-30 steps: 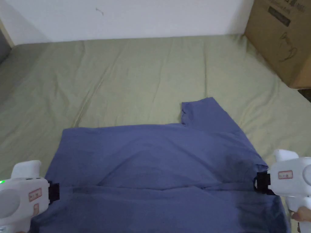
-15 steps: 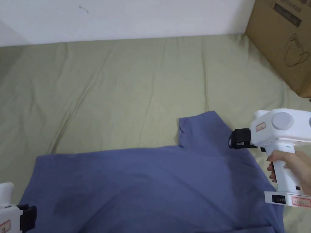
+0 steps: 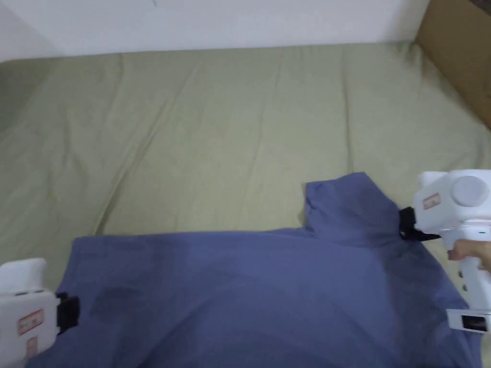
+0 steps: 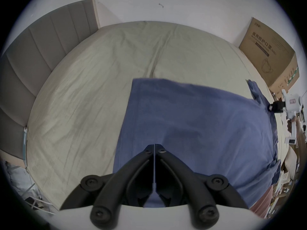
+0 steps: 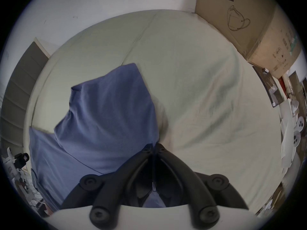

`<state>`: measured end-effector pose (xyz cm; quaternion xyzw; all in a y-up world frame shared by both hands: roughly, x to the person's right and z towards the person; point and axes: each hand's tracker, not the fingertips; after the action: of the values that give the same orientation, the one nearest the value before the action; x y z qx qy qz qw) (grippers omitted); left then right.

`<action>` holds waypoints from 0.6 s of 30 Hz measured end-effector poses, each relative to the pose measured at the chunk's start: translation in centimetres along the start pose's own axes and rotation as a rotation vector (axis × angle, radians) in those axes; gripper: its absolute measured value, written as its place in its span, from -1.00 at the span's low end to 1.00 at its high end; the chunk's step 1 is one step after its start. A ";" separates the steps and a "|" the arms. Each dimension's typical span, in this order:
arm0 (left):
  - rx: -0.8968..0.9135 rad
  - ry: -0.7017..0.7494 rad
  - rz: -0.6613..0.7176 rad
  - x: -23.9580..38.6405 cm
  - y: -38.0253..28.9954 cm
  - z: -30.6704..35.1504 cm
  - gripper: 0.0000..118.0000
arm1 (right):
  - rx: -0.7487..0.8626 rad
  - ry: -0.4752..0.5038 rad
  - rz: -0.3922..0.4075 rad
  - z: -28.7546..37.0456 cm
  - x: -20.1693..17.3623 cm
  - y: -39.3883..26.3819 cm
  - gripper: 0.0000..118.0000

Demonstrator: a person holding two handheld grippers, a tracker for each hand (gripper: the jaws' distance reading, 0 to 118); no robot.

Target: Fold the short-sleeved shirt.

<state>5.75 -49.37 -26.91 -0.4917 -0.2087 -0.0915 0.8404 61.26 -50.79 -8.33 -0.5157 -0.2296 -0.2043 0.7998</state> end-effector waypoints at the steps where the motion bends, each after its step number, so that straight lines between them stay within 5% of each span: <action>1: 0.000 -0.007 0.008 -0.3 1.0 -0.6 -0.63 | 0.005 0.015 -0.012 0.2 0.2 0.0 -0.97; 2: -0.009 0.009 0.006 -0.5 2.3 -1.5 -0.05 | 0.009 0.025 -0.030 0.4 0.4 0.1 -0.97; 3: -0.018 0.028 0.009 -0.6 3.3 -2.1 0.29 | 0.007 0.032 -0.035 0.5 0.5 0.1 -0.97; 5: 0.005 0.041 0.016 -0.9 5.4 -3.4 0.65 | 0.006 0.031 -0.031 0.6 0.6 0.1 -0.97; 11: -0.016 0.098 0.085 -2.1 10.5 -8.8 0.67 | 0.010 0.032 -0.015 0.4 0.4 0.1 -0.97; 14: -0.056 0.015 0.120 -1.8 10.7 -10.8 0.31 | 0.005 0.028 -0.025 0.6 -0.2 -0.3 -0.97; 16: -0.027 0.091 0.051 -0.8 9.9 -10.8 0.05 | 0.003 0.032 -0.041 0.3 0.1 -0.1 -0.97; 18: -0.015 0.113 0.029 -0.3 9.8 -9.6 -0.96 | 0.009 0.041 -0.045 0.8 0.0 -0.2 -0.97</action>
<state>11.46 -52.79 -38.86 -0.4952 -0.1529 -0.1086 0.8483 61.03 -50.16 -7.90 -0.5026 -0.2258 -0.2319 0.8017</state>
